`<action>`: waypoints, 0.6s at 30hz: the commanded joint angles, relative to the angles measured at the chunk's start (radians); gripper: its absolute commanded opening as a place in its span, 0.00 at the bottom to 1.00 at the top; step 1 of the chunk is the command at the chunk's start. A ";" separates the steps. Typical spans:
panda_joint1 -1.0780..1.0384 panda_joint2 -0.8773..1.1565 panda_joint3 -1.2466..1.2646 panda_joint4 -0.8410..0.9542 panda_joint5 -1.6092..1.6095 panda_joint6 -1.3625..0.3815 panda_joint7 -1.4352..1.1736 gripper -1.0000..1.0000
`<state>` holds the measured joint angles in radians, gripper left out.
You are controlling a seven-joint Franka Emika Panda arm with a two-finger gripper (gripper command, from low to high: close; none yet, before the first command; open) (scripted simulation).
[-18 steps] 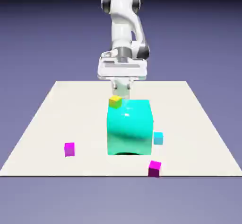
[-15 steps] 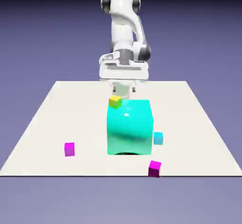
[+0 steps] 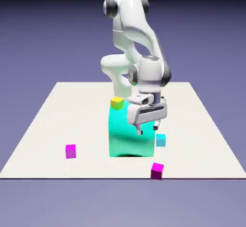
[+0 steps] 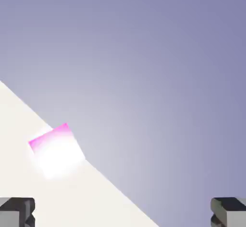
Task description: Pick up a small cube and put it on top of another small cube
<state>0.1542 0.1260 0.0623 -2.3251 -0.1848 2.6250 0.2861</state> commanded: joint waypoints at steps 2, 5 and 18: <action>0.014 0.073 0.006 0.051 -0.019 -0.043 -0.047 0.50; 0.036 0.181 0.016 0.126 -0.048 -0.107 -0.118 0.50; 0.080 0.478 -0.007 0.246 -0.130 -0.065 -0.184 0.00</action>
<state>0.2338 0.6040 0.0553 -2.0788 -0.3145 2.5602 0.1021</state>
